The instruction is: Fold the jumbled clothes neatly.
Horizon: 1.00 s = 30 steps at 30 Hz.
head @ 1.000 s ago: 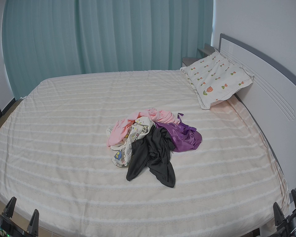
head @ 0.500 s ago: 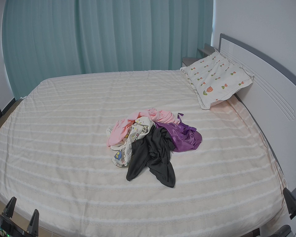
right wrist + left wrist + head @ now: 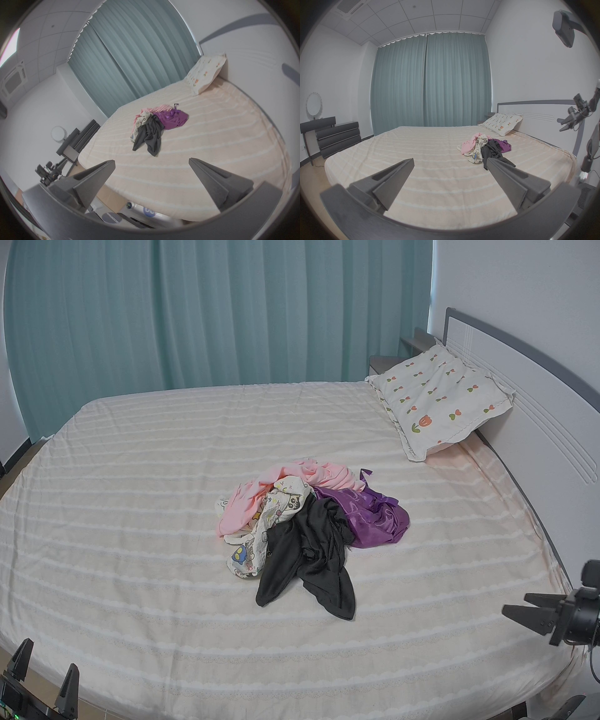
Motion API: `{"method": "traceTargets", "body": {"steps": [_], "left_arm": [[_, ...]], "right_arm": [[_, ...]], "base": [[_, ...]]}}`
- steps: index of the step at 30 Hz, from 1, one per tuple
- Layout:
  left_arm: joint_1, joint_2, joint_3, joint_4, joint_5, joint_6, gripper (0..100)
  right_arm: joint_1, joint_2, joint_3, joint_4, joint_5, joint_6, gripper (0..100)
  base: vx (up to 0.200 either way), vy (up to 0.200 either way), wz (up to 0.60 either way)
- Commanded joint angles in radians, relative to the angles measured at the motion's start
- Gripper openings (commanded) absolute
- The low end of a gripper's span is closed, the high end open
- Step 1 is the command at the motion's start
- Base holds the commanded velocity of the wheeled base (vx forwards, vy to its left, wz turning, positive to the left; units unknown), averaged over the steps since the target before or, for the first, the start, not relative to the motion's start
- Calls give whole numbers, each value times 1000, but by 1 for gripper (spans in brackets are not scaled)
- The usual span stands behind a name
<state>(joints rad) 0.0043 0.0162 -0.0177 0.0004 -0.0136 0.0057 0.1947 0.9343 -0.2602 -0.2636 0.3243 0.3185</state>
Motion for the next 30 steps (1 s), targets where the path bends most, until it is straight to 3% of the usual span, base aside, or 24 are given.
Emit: {"method": "traceTargets", "body": {"steps": [1,4,9,17,30], "left_arm": [[0,-9,16,0,0,0,100],[0,-9,16,0,0,0,100],[0,-10,16,1,0,2,100],[0,-10,16,1,0,0,100],[0,-9,16,0,0,-1,100]], "right_arm": [[140,624,-73,-359,33,185,100],[143,750,-116,-444,27,212,100],[160,913,-229,-460,16,257,100],[212,1091,-392,-463,-71,376,100],[282,1377,-653,-467,-200,436,100]], "base": [[0,0,0],[0,0,0],[0,0,0],[0,0,0],[0,0,0]]}}
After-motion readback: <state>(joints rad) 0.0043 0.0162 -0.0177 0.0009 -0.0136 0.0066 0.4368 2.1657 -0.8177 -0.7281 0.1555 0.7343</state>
